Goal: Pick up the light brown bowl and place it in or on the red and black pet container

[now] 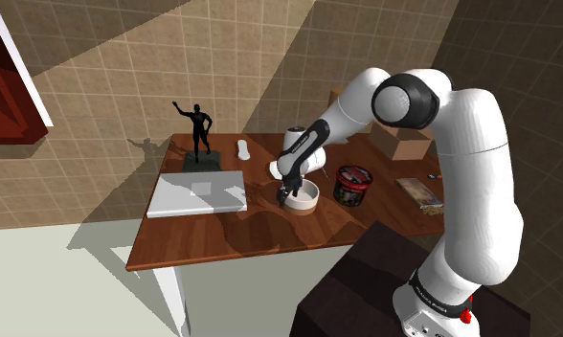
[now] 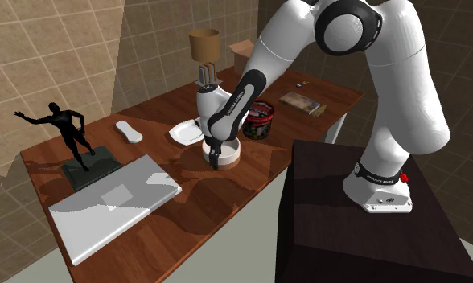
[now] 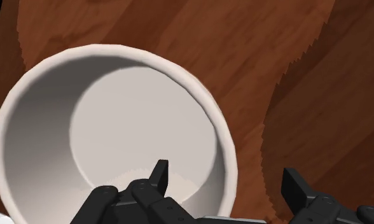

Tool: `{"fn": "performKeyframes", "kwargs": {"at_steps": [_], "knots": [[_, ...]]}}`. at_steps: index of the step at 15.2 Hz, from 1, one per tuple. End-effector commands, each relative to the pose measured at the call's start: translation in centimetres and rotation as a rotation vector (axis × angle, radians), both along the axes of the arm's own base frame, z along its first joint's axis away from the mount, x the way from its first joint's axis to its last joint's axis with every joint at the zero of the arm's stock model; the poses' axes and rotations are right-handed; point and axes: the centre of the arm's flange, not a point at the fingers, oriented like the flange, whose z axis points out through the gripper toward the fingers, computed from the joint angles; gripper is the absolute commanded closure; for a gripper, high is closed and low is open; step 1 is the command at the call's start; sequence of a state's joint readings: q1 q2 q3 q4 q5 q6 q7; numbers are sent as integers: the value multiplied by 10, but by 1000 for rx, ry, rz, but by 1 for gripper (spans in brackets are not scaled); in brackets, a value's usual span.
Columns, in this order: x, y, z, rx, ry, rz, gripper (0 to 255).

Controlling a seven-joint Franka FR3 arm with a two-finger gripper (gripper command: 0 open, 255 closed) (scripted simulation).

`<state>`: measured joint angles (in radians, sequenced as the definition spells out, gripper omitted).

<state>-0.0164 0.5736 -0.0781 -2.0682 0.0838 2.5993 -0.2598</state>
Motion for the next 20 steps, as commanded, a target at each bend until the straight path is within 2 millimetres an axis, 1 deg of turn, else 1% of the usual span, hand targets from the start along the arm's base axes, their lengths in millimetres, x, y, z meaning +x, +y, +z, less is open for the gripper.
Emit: {"fn": "performKeyframes", "kwargs": {"at_steps": [1,8,9,18,20], "knots": [[0,0,-9,0,-1,0,0],[0,-1,-9,0,-1,0,0],[0,-1,-9,0,-1,0,255],[0,0,-9,0,-1,0,255],[0,0,2,0,-1,0,255]]}}
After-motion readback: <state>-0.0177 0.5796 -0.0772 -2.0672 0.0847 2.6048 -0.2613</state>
